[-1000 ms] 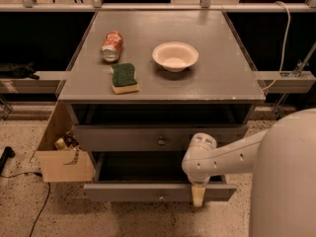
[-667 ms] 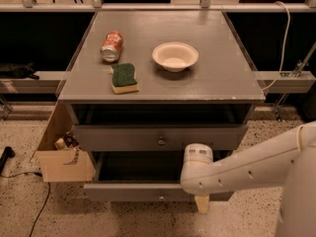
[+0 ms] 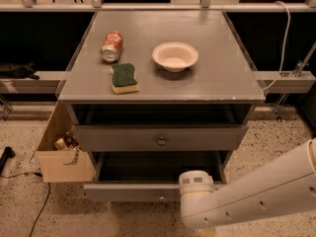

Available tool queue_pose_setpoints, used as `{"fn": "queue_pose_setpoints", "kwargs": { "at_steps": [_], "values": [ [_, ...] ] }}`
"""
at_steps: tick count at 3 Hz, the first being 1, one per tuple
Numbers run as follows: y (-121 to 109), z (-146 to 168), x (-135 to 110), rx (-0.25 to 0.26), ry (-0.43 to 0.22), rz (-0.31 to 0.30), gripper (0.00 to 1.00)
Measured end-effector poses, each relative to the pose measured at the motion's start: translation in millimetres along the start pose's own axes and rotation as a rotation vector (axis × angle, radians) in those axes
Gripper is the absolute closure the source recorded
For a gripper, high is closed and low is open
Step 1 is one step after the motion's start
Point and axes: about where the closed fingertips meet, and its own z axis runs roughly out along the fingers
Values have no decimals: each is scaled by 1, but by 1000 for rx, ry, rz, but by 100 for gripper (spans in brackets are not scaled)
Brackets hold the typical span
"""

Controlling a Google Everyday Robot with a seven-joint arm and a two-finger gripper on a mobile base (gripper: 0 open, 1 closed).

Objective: Close middle drawer

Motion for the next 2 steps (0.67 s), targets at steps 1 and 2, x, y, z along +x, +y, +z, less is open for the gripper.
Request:
{"fn": "queue_pose_setpoints", "kwargs": {
  "at_steps": [1, 2],
  "values": [
    [-3, 0, 1, 1, 0, 9, 16],
    [-3, 0, 1, 1, 0, 9, 41]
  ]
}}
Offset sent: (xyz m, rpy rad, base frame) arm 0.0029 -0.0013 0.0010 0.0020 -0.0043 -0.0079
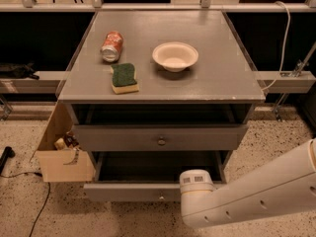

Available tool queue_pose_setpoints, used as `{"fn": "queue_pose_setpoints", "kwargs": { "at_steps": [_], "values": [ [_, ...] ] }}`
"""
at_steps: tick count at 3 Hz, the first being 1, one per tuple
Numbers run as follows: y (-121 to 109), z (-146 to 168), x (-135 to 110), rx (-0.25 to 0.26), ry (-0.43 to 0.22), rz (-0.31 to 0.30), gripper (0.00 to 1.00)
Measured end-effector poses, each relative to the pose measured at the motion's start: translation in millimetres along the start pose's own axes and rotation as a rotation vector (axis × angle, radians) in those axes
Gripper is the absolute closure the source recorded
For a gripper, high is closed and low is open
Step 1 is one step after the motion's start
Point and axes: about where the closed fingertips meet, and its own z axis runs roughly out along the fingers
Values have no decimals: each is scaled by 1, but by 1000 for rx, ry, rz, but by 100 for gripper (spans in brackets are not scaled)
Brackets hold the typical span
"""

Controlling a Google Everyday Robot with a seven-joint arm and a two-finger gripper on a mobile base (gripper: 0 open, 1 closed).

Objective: Close middle drawer

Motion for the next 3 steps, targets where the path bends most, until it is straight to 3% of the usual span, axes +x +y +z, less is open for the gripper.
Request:
{"fn": "queue_pose_setpoints", "kwargs": {
  "at_steps": [2, 3],
  "values": [
    [0, 0, 0, 0, 0, 0, 85],
    [0, 0, 0, -1, -4, 0, 100]
  ]
}}
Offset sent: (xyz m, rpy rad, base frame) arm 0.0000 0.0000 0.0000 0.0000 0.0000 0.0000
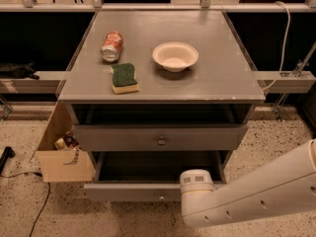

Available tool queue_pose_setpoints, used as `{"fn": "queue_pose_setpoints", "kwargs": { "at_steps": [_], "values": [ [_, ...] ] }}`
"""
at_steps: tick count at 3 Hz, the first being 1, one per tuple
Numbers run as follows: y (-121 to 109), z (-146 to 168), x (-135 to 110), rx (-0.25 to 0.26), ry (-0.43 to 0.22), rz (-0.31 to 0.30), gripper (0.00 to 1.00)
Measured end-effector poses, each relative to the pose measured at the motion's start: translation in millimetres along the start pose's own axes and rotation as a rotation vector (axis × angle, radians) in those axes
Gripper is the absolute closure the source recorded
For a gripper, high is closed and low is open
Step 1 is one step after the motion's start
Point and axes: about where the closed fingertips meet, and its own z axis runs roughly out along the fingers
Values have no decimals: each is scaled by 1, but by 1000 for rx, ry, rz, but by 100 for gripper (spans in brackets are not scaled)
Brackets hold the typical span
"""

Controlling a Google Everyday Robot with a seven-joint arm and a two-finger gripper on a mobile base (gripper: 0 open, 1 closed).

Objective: Close middle drawer

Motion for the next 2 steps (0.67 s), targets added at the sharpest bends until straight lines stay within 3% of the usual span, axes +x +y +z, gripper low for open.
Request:
{"fn": "queue_pose_setpoints", "kwargs": {
  "at_steps": [1, 2],
  "values": [
    [-4, 2, -4, -20, -85, -10, 100],
    [0, 29, 27, -118, -191, 150, 100]
  ]
}}
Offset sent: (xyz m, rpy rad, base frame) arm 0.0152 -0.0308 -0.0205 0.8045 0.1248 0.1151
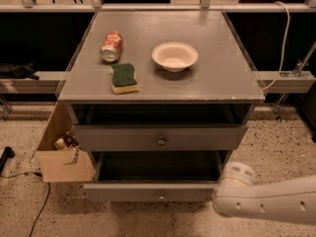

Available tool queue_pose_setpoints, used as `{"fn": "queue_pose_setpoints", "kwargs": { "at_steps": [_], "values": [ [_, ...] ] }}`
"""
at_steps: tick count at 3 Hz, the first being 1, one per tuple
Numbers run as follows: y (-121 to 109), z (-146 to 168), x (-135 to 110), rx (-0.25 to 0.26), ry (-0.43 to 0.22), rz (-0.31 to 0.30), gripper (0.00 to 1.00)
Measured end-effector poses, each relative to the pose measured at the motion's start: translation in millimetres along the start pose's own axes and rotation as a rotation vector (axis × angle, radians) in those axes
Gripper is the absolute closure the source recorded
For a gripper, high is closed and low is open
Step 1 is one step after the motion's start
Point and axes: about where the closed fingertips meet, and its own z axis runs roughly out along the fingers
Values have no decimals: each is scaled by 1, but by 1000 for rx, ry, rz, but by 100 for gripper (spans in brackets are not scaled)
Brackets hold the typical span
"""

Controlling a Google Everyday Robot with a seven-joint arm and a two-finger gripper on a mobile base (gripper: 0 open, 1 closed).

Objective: Close middle drawer

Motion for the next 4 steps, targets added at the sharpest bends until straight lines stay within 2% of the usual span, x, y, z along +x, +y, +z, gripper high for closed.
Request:
{"fn": "queue_pose_setpoints", "kwargs": {
  "at_steps": [1, 2, 3, 4],
  "values": [
    [0, 4, 5, -29, -93, 74, 100],
    [-2, 10, 6, -48, -96, 80, 100],
    [-8, 33, -2, -97, -194, 165, 100],
    [-6, 34, -6, -125, -217, 172, 100]
  ]
}}
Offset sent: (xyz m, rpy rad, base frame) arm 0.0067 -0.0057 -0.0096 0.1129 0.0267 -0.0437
